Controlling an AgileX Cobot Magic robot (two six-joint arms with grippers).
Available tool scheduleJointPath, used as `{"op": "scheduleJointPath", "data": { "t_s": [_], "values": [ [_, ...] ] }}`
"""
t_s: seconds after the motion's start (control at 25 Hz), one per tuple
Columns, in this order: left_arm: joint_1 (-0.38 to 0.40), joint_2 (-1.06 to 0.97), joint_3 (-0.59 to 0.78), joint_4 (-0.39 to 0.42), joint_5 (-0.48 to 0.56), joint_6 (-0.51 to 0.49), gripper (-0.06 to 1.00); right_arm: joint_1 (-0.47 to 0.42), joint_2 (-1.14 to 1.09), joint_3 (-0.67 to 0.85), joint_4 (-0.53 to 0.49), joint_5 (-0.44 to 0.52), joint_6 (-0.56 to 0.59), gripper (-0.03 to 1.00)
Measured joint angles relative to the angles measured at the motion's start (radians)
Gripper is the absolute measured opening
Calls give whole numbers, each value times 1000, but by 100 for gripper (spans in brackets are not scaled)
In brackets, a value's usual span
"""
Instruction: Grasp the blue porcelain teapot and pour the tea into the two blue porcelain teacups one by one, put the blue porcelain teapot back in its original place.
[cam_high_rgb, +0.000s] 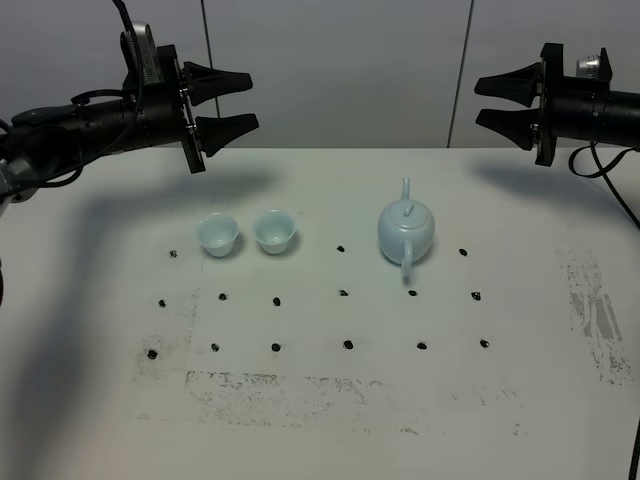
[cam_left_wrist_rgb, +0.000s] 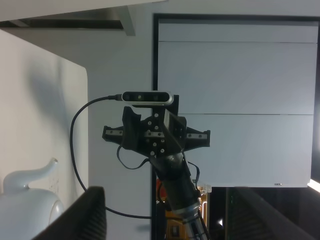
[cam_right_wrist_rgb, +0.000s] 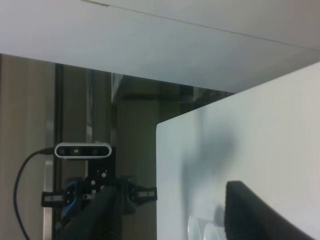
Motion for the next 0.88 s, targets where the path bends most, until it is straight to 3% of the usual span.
{"op": "scheduleJointPath", "data": {
  "t_s": [0.36,0.44,0.64,0.8,0.88],
  "values": [
    [0,0,0,0,0,15,56,0,0,0,0,0,-26,45],
    [0,-1,0,-1,0,85,56,0,0,0,4,0,-80,45],
    [0,-25,-41,11,1,404,56,0,0,-51,2,2,-349,45],
    [0,-58,-159,92,2,545,56,0,0,-148,-148,-21,-425,45],
    [0,-64,-234,222,-8,552,55,2,0,-197,-318,-50,-415,45]
  ]
}}
